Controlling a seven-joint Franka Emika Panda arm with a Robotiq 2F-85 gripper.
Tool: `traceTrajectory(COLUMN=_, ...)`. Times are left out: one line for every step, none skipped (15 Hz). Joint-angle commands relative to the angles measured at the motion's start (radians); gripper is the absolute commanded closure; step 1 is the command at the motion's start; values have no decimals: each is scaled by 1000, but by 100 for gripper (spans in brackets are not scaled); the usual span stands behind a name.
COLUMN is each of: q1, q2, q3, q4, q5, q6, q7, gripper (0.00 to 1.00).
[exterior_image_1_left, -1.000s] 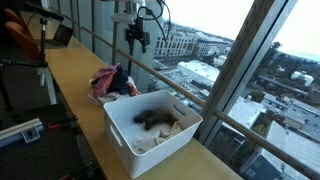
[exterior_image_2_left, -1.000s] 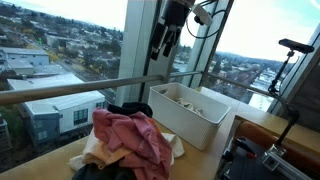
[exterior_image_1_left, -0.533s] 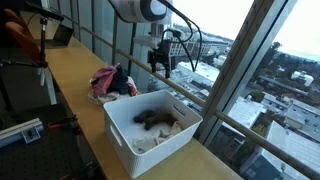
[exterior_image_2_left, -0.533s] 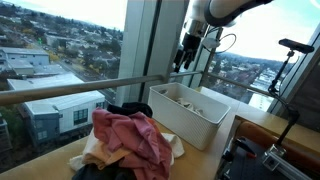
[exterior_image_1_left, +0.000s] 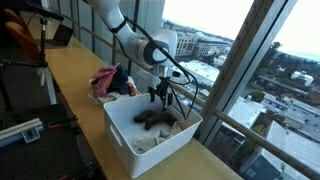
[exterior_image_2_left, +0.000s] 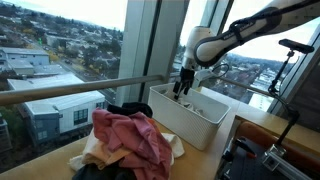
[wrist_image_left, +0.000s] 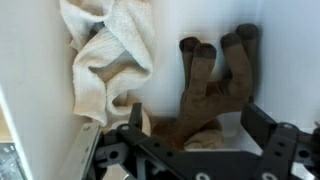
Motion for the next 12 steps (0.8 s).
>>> traceTrajectory(q1=-6, q2=126, q3=9, q4=90, q5=54, q6=30, q7=-37, gripper=0)
traceTrajectory(q1=-6, q2=156, q3=12, q4=109, q5=65, q6=32, q7=-40, gripper=0)
traceTrajectory(q1=-6, q2=185, q3=16, q4=125, q5=75, q6=36, q7=-44, gripper=0)
traceTrajectory(q1=-6, q2=210, q3=19, q4=140, q5=84, q6=38, q7=-49, gripper=0)
traceTrajectory(q1=-5, q2=236, q3=19, q4=155, q5=88, q6=40, q7=-51, gripper=0)
traceTrajectory(q1=-5, q2=258, q3=19, q4=167, q5=92, q6=40, q7=-53, gripper=0)
traceTrajectory(q1=-8, q2=276, q3=20, q4=173, q5=96, q6=40, q7=-57, gripper=0)
traceTrajectory(q1=-7, q2=294, q3=19, q4=180, q5=97, q6=41, q7=-57, gripper=0)
traceTrajectory(q1=-7, q2=309, q3=20, q4=184, q5=99, q6=39, q7=-55, gripper=23)
traceTrajectory(q1=-4, q2=321, q3=20, q4=186, q5=101, q6=38, q7=-50, gripper=26)
traceTrajectory(q1=-2, q2=325, q3=22, q4=181, q5=104, q6=41, q7=-46, gripper=35)
traceTrajectory(q1=-1, q2=321, q3=26, q4=169, q5=108, q6=40, q7=-47, gripper=42)
